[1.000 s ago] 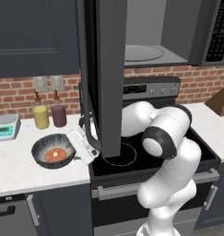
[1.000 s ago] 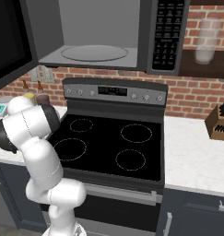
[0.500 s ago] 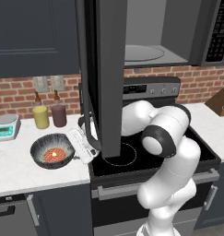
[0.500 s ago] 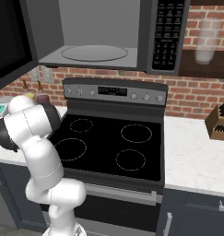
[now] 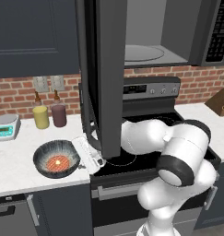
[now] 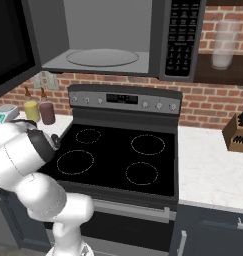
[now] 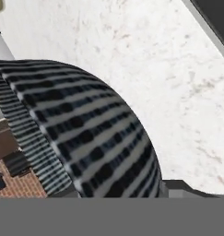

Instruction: Open the microwave, place the bowl with waffle inside the microwave, then close the microwave door and turn it on.

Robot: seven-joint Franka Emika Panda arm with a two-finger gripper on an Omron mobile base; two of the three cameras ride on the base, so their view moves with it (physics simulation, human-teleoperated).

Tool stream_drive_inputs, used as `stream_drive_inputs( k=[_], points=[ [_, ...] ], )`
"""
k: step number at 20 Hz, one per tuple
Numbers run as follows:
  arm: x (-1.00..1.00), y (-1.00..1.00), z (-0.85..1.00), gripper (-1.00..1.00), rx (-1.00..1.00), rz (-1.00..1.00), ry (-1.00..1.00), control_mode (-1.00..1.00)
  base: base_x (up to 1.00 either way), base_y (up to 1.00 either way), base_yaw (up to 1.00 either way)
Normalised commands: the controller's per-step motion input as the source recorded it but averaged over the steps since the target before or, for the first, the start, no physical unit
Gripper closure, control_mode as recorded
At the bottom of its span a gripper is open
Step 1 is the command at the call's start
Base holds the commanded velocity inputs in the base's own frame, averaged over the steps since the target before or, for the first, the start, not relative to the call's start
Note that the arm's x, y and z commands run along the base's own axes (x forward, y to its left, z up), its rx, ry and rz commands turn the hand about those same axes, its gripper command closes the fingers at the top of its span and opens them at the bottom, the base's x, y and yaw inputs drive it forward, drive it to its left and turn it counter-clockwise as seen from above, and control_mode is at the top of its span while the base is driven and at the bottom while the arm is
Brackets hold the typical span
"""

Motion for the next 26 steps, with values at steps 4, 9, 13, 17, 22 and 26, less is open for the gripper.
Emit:
stream_drive_inputs(
  k=[4, 9, 13, 17, 22, 26],
  points=[
    [-0.50, -0.37, 0.50, 1.00, 0.05, -0.10, 0.01, -1.00, 0.00, 0.00, 0.00],
    [-0.01, -0.49, 0.57, 1.00, 0.02, -0.18, 0.13, -1.00, 0.00, 0.00, 0.00],
    [0.00, -0.51, 0.37, 1.00, 0.00, -0.20, 0.14, -1.00, 0.00, 0.00, 0.00],
    [-0.12, -0.55, 0.33, 1.00, 0.00, -0.18, 0.05, -1.00, 0.00, 0.00, 0.00],
    [-0.42, -0.55, 0.32, 1.00, 0.00, -0.15, 0.00, -1.00, 0.00, 0.00, 0.00],
    [-0.46, -0.53, 0.26, 1.00, 0.00, -0.14, 0.00, -1.00, 0.00, 0.00, 0.00]
  ],
)
